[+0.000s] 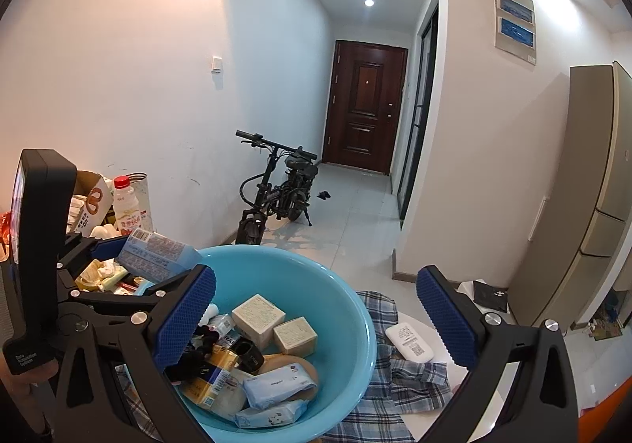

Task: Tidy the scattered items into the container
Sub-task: 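Hold the blue soap box above the basin with the left gripper, then open the left gripper to drop the soap box into the basin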

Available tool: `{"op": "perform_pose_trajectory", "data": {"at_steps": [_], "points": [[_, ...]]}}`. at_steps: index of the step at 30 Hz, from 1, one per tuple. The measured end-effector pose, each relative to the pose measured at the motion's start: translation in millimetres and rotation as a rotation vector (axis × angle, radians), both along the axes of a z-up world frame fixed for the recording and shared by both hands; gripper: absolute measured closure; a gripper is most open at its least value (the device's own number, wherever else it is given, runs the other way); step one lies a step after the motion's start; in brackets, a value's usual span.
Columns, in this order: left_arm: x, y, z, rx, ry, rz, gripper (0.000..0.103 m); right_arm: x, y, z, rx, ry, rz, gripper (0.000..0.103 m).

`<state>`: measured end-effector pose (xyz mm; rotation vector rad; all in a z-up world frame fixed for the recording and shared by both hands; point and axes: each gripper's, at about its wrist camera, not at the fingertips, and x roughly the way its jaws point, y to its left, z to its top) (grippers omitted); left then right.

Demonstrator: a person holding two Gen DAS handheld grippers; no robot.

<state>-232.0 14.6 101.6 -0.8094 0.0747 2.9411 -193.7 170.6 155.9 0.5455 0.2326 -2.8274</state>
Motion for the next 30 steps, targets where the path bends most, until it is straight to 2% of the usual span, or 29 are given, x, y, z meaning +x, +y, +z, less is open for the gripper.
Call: {"op": "perform_pose_trajectory", "data": {"at_steps": [3, 5, 7, 9, 16, 24, 30], "points": [[-1, 0, -1, 0.004, -0.005, -0.001, 0.027, 2, 1, 2, -0.040, -0.006, 0.047, 0.000], [-3, -1, -2, 0.010, -0.015, 0.001, 0.026, 3, 0, 2, -0.028, -0.002, 0.036, 0.000], [-4, -2, -2, 0.025, -0.029, 0.002, 0.018, 3, 0, 2, -0.022, -0.004, 0.029, 0.000], [-5, -3, -2, 0.034, -0.037, 0.009, 0.000, 3, 1, 2, -0.025, -0.005, 0.026, 0.000], [-5, -5, -2, 0.002, -0.031, 0.050, 0.000, 5, 1, 4, -0.025, 0.001, 0.022, 0.000], [-2, -14, 4, 0.002, -0.039, 0.031, 0.000, 7, 1, 5, -0.014, 0.005, 0.015, 0.000], [2, -41, 16, 0.096, -0.050, 0.036, 0.000, 12, 3, 8, -0.006, 0.013, 0.009, 0.000]]}}
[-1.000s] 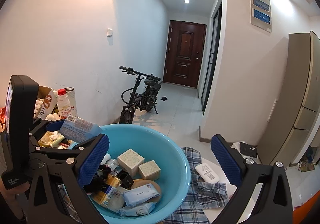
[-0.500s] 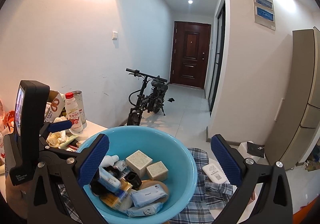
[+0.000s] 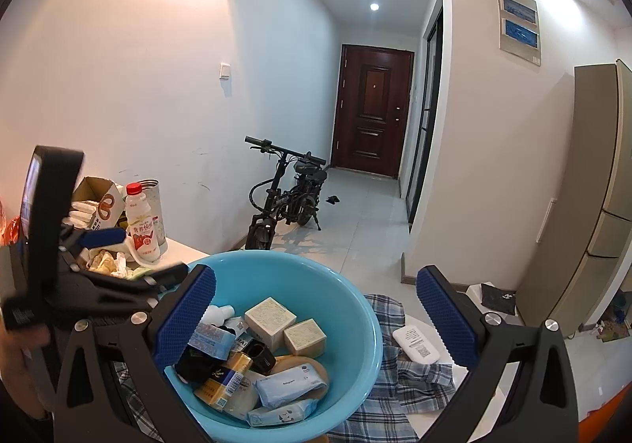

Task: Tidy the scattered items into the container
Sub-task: 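Open the left gripper to drop the soap box into the basin, then move the left gripper to the orange soap dish and grasp it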

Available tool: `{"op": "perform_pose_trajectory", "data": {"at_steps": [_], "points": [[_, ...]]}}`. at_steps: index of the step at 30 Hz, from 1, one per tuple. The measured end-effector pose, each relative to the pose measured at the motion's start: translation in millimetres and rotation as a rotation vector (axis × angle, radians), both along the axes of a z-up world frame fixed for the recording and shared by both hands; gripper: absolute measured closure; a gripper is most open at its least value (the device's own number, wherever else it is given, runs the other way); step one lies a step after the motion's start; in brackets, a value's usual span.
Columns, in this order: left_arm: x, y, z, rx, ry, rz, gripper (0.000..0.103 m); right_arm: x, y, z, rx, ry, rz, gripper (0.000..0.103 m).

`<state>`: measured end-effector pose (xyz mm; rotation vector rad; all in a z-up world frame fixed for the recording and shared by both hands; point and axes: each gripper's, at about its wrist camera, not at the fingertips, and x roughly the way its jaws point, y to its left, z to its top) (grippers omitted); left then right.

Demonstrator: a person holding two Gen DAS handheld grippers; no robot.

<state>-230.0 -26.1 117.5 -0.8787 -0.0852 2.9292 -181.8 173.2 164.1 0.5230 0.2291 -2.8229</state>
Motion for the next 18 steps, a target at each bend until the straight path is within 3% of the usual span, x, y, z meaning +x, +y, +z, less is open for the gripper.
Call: {"op": "perform_pose_trajectory", "data": {"at_steps": [3, 9, 13, 18], "points": [[5, -2, 3, -0.006, -0.002, -0.006, 0.000, 1, 2, 2, -0.011, -0.003, 0.017, 0.000], [26, 11, 4, -0.095, 0.010, -0.007, 0.000, 3, 15, 7, -0.061, 0.001, 0.020, 0.000], [47, 18, -14, -0.135, -0.025, -0.072, 0.000, 4, 21, 9, -0.075, 0.003, 0.023, 0.000], [73, 29, -51, -0.143, -0.101, -0.234, 0.000, 6, 24, 11, -0.085, 0.009, 0.028, 0.000]]}}
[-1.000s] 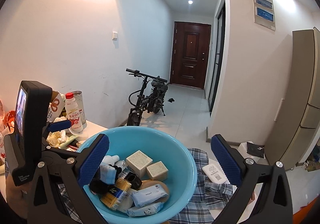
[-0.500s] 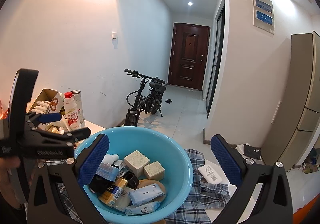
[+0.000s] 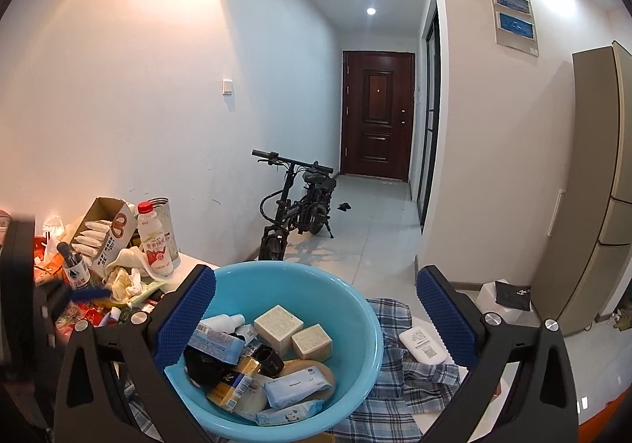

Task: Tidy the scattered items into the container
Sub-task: 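Move the left gripper to the orange soap dish and grasp it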

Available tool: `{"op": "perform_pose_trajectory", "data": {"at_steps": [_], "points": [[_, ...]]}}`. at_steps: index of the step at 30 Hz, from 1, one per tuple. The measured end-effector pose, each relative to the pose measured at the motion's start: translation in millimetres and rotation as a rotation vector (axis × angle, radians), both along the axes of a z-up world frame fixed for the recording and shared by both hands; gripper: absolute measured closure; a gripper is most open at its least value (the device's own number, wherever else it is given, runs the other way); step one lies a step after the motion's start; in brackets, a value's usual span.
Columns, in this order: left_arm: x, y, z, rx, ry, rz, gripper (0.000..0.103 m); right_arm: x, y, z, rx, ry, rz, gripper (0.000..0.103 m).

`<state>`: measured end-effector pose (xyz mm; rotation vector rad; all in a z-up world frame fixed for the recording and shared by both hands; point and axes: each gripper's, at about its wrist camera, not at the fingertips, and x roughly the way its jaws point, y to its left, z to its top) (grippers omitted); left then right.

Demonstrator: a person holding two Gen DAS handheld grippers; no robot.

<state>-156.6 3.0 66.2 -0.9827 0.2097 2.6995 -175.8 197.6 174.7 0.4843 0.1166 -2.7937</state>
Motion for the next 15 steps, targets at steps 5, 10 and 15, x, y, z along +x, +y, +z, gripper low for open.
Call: {"op": "perform_pose_trajectory", "data": {"at_steps": [5, 10, 15], "points": [[15, 8, -61, -0.027, -0.079, -0.090, 0.000, 0, 3, 1, -0.008, 0.000, -0.004, 0.000], [-6, -2, -113, -0.021, -0.148, -0.052, 0.000, 1, 5, 1, -0.008, 0.001, 0.001, 0.000], [-22, -17, -134, 0.009, -0.192, 0.005, 0.000, -2, 5, -1, -0.003, -0.008, -0.006, 0.000]]}}
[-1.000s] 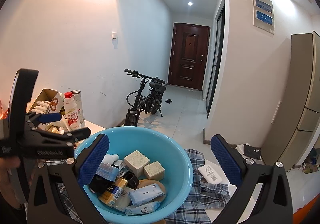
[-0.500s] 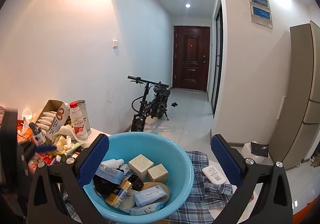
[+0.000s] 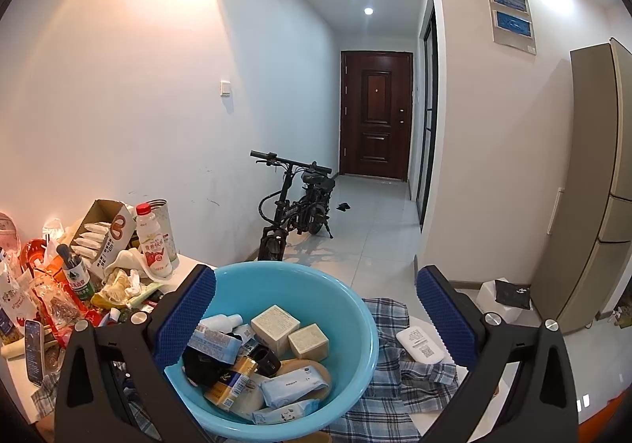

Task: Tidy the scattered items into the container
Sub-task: 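Move the left gripper to the orange soap dish and grasp it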

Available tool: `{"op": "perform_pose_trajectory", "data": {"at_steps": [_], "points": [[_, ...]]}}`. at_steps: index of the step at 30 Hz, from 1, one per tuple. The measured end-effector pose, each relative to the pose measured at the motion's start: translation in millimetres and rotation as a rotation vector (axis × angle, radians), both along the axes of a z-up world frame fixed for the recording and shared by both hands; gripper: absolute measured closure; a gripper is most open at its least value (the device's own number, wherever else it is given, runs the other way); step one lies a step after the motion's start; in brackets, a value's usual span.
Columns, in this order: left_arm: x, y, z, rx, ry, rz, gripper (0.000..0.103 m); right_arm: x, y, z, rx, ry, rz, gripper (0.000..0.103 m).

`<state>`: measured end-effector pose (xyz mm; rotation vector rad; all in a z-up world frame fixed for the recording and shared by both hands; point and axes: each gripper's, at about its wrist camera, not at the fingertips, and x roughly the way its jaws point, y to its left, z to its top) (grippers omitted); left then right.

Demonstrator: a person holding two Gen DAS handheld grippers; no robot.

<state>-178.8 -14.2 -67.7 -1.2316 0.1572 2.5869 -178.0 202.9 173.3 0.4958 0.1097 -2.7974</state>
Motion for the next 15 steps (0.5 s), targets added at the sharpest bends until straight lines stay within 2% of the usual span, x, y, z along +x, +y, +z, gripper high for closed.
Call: {"op": "perform_pose_trajectory", "data": {"at_steps": [5, 10, 15], "points": [[-4, -5, -13, -0.019, -0.017, 0.030, 0.000, -1, -2, -2, 0.008, -0.006, 0.002, 0.000], [-6, -13, -13, 0.048, -0.029, 0.050, 0.001, -1, -8, -3, 0.031, -0.011, 0.006, 0.000], [-8, -18, -14, 0.081, -0.039, 0.064, 0.019, 1, -16, -4, 0.060, -0.008, 0.013, 0.000]]}}
